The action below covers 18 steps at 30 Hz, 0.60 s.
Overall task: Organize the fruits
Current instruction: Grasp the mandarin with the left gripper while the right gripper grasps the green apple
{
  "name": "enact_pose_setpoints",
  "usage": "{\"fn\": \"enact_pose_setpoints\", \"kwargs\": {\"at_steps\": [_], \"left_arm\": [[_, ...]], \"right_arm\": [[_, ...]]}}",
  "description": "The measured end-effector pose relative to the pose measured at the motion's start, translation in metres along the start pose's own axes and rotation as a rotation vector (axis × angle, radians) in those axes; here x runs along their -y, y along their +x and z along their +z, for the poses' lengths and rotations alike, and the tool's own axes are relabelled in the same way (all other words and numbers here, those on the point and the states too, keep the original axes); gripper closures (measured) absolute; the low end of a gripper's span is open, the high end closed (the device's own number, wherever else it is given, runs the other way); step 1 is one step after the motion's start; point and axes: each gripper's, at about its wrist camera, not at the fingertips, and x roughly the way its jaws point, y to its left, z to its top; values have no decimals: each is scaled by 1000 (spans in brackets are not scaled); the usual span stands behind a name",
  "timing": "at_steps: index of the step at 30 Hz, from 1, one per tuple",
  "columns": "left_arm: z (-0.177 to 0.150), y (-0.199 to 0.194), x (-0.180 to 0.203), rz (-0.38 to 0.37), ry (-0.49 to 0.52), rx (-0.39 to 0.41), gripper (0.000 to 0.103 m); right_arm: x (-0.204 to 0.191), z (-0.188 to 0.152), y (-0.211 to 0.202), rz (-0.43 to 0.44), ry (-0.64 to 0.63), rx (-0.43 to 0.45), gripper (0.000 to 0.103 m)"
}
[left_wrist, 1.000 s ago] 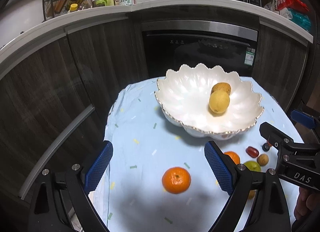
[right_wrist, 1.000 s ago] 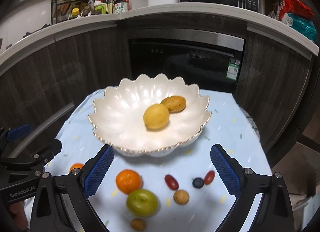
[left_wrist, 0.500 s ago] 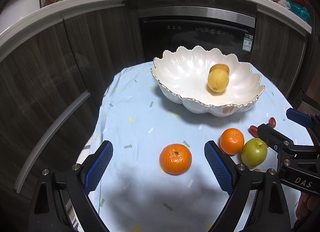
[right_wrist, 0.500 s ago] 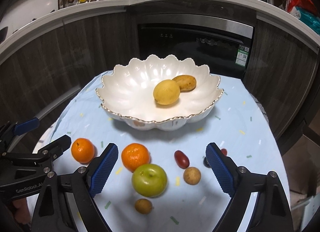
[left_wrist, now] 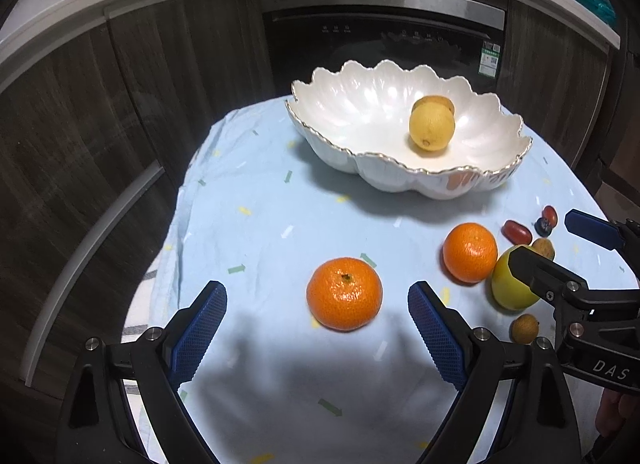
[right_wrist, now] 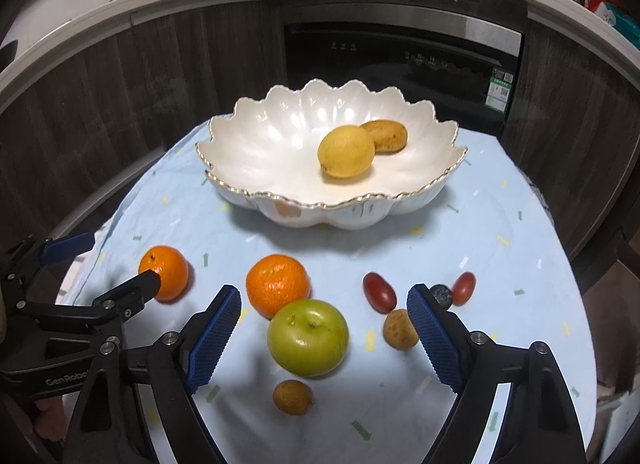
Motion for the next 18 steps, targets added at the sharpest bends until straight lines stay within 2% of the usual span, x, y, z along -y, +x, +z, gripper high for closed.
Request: {"fn": "enact_pose_setpoints", "kwargs": {"at_steps": [9,18], "left_arm": [[-3,16,2,-17,6,-32,14],[-4,33,5,-33,8,-62,24]], "right_arm": [[0,-8,15,18,6,-51,23],[3,-14,27,40,24,-92,32]]}}
